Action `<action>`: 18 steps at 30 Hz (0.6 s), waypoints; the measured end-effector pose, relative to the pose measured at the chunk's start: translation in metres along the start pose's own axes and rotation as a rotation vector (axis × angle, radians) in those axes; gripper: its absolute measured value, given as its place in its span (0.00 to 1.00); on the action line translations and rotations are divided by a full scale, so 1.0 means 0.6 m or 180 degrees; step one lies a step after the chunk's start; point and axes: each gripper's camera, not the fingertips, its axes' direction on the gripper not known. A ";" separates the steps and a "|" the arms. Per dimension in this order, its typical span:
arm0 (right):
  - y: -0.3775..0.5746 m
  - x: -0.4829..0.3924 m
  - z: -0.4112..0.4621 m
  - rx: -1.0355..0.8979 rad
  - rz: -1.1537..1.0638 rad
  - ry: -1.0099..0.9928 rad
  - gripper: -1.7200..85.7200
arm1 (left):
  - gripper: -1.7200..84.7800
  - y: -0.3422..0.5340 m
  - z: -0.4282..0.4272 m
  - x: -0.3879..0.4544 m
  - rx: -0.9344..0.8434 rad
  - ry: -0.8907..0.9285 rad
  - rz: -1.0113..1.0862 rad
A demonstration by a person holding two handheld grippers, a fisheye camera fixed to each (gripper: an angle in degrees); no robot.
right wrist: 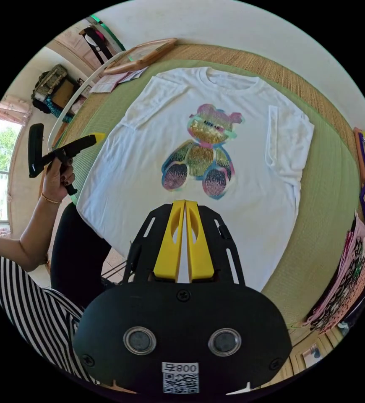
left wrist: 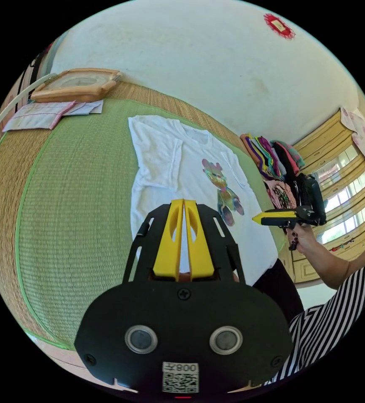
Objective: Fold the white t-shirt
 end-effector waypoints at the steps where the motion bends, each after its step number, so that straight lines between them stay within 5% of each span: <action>1: 0.014 -0.002 0.003 -0.0033 0.0019 -0.0014 0.02 | 0.02 0.009 -0.001 0.007 -0.0044 0.0002 0.0017; 18: 0.211 -0.080 0.049 -0.0097 -0.0219 0.0610 0.02 | 0.02 0.224 0.039 0.086 -0.1144 -0.0249 -0.0169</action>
